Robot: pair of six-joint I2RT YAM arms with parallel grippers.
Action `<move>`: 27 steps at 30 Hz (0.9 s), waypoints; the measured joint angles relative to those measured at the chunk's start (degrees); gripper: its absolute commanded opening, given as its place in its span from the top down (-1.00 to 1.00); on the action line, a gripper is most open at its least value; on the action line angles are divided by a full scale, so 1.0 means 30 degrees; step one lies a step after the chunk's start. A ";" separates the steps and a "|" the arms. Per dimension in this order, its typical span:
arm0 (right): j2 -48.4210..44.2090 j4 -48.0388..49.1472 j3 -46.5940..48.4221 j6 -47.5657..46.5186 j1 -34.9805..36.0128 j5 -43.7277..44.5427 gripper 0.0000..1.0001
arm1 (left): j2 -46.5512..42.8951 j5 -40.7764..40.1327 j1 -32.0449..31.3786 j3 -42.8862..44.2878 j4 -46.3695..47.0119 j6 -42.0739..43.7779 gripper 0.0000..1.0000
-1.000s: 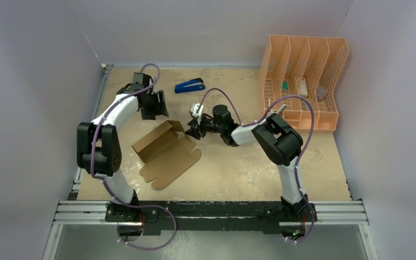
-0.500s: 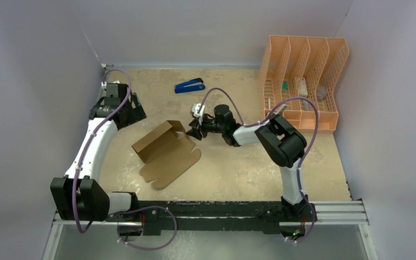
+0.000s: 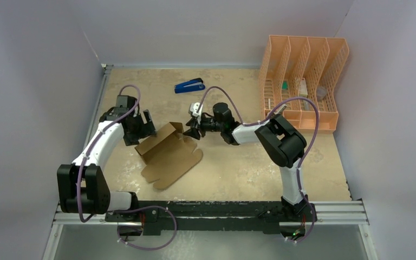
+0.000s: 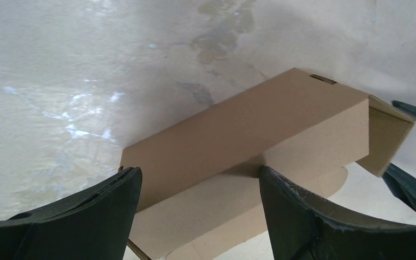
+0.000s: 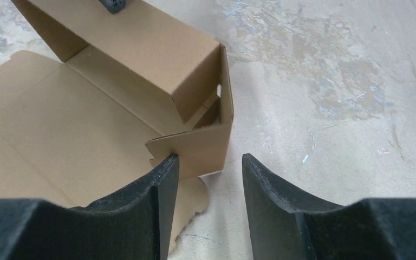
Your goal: Fold the paper box
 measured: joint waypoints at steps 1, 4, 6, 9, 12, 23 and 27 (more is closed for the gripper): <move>0.0000 -0.0066 0.0058 -0.0007 0.0036 -0.0124 -0.01 | -0.0007 0.0262 -0.0117 -0.0153 0.0197 -0.0117 -0.55; 0.0000 -0.0189 0.0131 -0.0007 0.0168 -0.0262 -0.04 | -0.0022 0.0656 -0.0758 -0.0350 0.0838 -0.0364 -0.53; 0.0000 -0.0379 0.0226 -0.0007 0.0291 -0.0525 -0.05 | -0.0015 0.0845 -0.1260 -0.0437 0.1188 -0.0481 -0.52; 0.0000 -0.0568 0.0277 -0.0007 0.0525 -0.0699 -0.05 | 0.0015 0.1209 -0.2011 -0.0597 0.1719 -0.0750 -0.50; 0.0000 -0.0634 0.0277 -0.0015 0.0648 -0.0721 -0.02 | 0.0197 0.1712 -0.2514 -0.0714 0.2106 -0.0911 -0.49; 0.0051 -0.0488 0.0284 -0.0204 0.0656 0.0015 0.10 | 0.1071 0.4335 -0.2841 -0.0707 0.3213 -0.0882 -0.47; 0.0138 -0.0291 0.0306 -0.0153 0.0656 0.0102 0.11 | 0.1661 0.5530 -0.2936 -0.0678 0.3694 -0.0750 -0.47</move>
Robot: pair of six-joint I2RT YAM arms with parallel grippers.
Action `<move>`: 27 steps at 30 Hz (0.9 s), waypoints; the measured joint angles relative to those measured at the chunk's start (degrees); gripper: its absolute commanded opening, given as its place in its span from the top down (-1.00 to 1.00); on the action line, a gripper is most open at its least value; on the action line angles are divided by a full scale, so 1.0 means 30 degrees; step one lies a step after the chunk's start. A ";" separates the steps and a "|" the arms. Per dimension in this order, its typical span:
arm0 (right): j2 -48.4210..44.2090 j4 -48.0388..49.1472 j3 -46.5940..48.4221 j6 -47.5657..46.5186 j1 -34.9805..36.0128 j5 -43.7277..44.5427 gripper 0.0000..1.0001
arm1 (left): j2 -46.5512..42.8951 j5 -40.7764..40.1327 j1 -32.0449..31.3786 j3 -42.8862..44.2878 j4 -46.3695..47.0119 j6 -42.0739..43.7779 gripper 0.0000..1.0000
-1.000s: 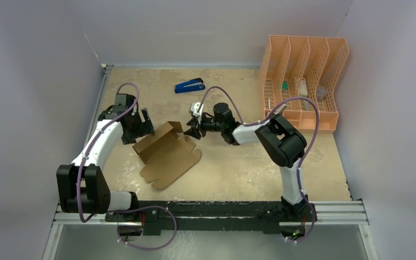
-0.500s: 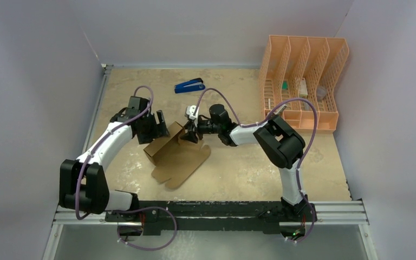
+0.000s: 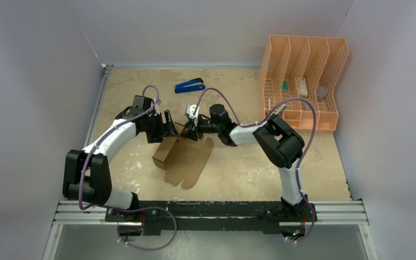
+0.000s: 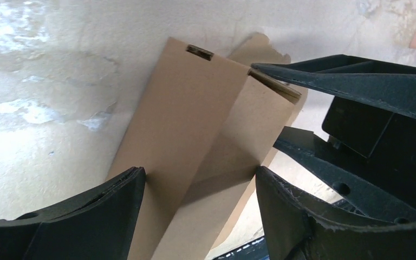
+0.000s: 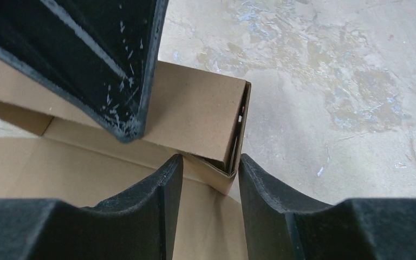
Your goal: Fold the paper box
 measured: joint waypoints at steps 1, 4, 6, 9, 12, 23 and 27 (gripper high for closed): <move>0.0036 0.0051 0.0029 0.0015 0.0000 0.0000 0.13 | 0.0168 0.0277 -0.0029 0.0036 0.0102 0.0015 -0.47; 0.0255 0.0226 0.0291 0.0102 0.0015 -0.0007 0.16 | 0.0539 0.1005 -0.0066 0.0168 0.0379 0.0189 -0.47; 0.0306 0.0255 0.0379 0.0138 0.0036 0.0000 0.22 | 0.0678 0.1443 -0.0073 0.0219 0.0576 0.0291 -0.47; 0.0306 0.0437 0.0423 0.0175 0.0131 0.0131 0.35 | 0.0882 0.2127 -0.0087 0.0401 0.0860 0.0350 -0.47; 0.0328 0.0787 0.0415 0.0357 0.0240 0.0510 0.46 | 0.0940 0.2667 -0.0117 0.0568 0.1137 0.0357 -0.47; 0.0685 0.2769 -0.0189 0.1443 0.0233 0.2098 0.88 | 0.1872 0.3096 -0.0109 0.1872 0.0663 0.1515 -0.45; 0.0291 0.3606 -0.1508 0.1603 0.0386 0.3213 0.90 | 0.2375 0.3045 -0.0117 0.2514 0.0605 0.1829 -0.45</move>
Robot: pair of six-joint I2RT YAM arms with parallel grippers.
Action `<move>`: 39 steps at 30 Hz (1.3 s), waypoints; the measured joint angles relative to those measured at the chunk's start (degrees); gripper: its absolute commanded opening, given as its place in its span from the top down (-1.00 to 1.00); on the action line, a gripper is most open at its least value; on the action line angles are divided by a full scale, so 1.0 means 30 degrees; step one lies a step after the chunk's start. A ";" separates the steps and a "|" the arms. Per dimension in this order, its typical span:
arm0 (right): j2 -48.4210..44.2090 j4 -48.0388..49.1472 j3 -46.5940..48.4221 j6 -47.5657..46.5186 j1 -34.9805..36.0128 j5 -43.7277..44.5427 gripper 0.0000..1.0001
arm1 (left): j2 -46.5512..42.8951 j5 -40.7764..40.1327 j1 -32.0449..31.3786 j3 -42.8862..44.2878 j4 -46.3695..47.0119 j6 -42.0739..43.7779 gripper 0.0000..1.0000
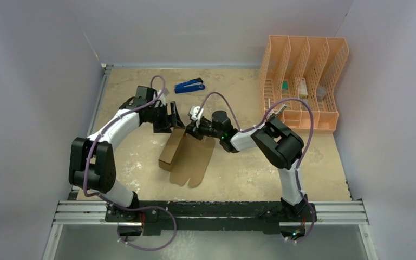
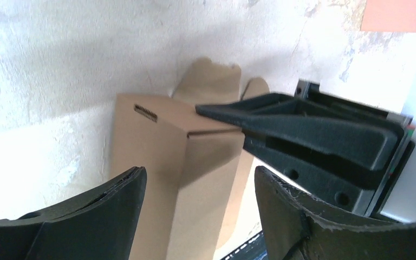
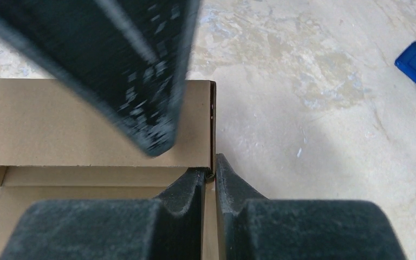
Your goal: Fold the paper box
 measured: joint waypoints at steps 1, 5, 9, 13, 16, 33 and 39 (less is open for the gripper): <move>-0.0313 0.0058 -0.0408 0.0007 0.0102 0.0364 0.90 | 0.0146 0.0007 0.0000 0.0175 0.0058 0.0058 -0.45; -0.1443 -0.0007 -0.1800 -0.0022 0.0423 0.1880 0.90 | 0.0750 0.0219 0.0000 0.0627 0.0474 0.0197 -0.44; -0.1902 -0.0044 -0.2346 0.0029 0.0692 0.3330 0.88 | 0.1741 0.1450 -0.0015 0.0670 0.1479 0.0022 -0.42; -0.1916 0.0131 -0.2426 0.0168 0.1107 0.5136 0.86 | 0.2747 0.2455 -0.0051 0.0670 0.2222 -0.0226 -0.40; -0.1916 0.0168 -0.2433 0.0342 0.1501 0.6506 0.83 | 0.3038 0.2747 -0.0044 0.0685 0.2616 -0.0335 -0.39; -0.2725 -0.2178 -0.2565 0.0707 0.1916 0.9311 -0.05 | 0.2943 -0.1770 0.0124 0.3198 -0.0984 0.0699 -0.42; -0.5304 -0.3585 -0.3497 0.0750 0.1916 0.9304 -0.26 | 0.0809 -0.5034 0.0087 0.3446 -0.2769 0.1268 -0.43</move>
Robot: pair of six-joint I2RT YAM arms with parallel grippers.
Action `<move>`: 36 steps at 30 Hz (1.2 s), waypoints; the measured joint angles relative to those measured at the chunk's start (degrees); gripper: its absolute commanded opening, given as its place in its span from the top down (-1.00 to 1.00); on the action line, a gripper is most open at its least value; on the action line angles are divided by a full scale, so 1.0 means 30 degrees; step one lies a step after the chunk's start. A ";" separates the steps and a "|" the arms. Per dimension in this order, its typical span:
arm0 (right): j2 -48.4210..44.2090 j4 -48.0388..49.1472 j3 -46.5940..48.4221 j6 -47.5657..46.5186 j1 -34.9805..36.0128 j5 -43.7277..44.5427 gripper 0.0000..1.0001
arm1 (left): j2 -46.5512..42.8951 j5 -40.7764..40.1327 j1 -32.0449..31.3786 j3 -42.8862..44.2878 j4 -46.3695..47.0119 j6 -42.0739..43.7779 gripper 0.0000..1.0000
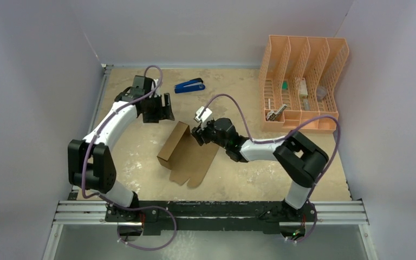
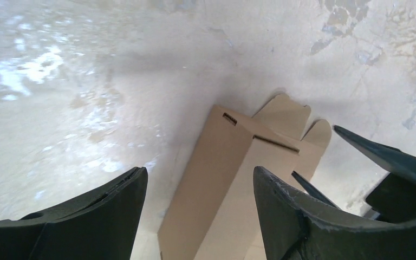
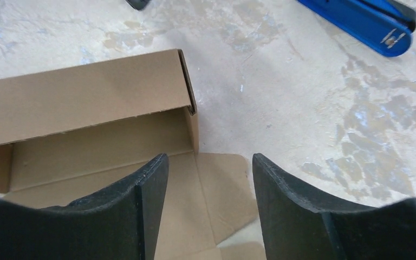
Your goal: Fold the paper box
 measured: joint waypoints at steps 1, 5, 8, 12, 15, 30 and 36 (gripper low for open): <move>-0.0539 -0.0350 -0.0124 0.0073 0.0000 0.0022 -0.28 | -0.0474 -0.0452 -0.0029 0.0036 -0.0248 0.0131 -0.43; -0.2849 -0.2157 -0.0619 0.0583 0.0000 0.0590 -0.37 | -0.2106 -0.1996 -0.0532 0.0109 -0.0962 0.0423 -0.43; -0.4488 -0.3985 -0.0831 0.1413 -0.0007 0.1406 -0.44 | -0.2994 -0.3126 -0.1443 0.0102 -0.1428 0.0430 -0.43; -0.6178 -0.6951 -0.0838 0.3264 -0.0087 0.2280 -0.53 | -0.3767 -0.5136 -0.3373 -0.0073 -0.1778 0.0415 -0.43; -0.7125 -0.8801 -0.1020 0.5268 -0.0211 0.2608 -0.56 | -0.4087 -0.6674 -0.4779 -0.0444 -0.2018 0.0415 -0.43; -0.8196 -1.2043 -0.2798 1.2233 -0.0452 0.2696 -0.55 | -0.4248 -0.8852 -0.7548 -0.2907 -0.1712 0.0022 -0.40; -0.7526 -1.1861 -0.3599 1.4775 -0.0648 0.2142 -0.52 | -0.4073 -0.8830 -0.7548 -0.3235 -0.1217 -0.0364 -0.36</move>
